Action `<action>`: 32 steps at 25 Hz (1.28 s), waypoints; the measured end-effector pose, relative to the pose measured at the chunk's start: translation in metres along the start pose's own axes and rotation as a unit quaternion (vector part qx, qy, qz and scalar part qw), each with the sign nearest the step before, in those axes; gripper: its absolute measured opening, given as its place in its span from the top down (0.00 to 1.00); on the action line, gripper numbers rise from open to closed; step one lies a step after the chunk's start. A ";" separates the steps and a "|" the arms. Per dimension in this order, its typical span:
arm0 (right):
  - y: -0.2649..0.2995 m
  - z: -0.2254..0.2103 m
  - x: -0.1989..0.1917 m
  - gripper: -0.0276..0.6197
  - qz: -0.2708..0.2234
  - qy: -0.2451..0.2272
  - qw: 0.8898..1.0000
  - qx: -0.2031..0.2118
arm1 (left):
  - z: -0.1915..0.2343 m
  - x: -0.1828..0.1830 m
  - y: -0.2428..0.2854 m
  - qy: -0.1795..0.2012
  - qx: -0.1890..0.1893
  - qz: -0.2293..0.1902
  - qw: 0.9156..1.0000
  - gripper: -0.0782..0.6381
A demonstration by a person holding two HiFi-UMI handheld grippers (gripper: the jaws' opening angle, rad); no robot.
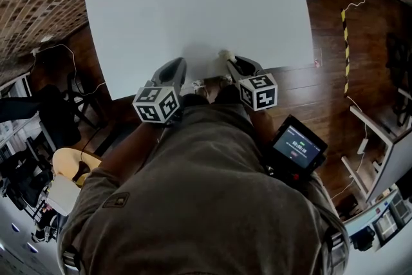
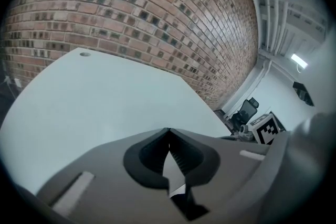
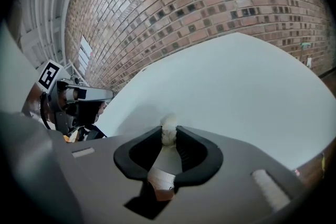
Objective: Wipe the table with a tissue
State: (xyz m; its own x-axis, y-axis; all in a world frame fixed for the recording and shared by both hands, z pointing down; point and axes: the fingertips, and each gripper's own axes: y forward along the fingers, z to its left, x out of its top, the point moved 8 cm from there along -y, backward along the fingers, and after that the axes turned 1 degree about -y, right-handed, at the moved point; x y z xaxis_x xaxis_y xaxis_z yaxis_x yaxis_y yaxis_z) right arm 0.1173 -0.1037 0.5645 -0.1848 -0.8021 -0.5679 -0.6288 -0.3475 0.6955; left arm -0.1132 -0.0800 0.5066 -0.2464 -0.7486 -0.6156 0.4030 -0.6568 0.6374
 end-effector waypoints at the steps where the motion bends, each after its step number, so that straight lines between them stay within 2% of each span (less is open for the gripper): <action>1: 0.000 0.002 -0.001 0.81 -0.001 0.001 1.000 0.002 | 0.000 0.000 0.000 0.001 0.000 0.001 1.000 0.89; 11: 0.002 -0.005 -0.001 0.81 -0.013 0.015 1.000 -0.012 | 0.002 0.004 0.005 0.010 -0.010 0.004 1.000 0.89; 23: -0.023 -0.052 -0.001 0.81 -0.046 0.050 0.994 -0.085 | -0.003 0.009 0.026 0.020 -0.028 0.008 0.999 0.89; 27: -0.021 -0.051 0.001 0.81 -0.044 0.049 0.994 -0.084 | -0.002 0.012 0.024 0.018 -0.027 0.006 0.999 0.89; 32: -0.013 -0.038 0.005 0.81 -0.037 0.035 0.997 -0.060 | -0.003 0.011 0.014 0.012 -0.015 -0.002 1.000 0.89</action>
State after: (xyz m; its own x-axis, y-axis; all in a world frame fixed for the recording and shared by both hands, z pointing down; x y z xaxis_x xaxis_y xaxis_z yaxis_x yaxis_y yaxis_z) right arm 0.1531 -0.1220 0.5695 -0.0861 -0.8027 -0.5901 -0.5429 -0.4588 0.7034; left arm -0.1079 -0.0971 0.5073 -0.2277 -0.7430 -0.6294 0.4287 -0.6569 0.6203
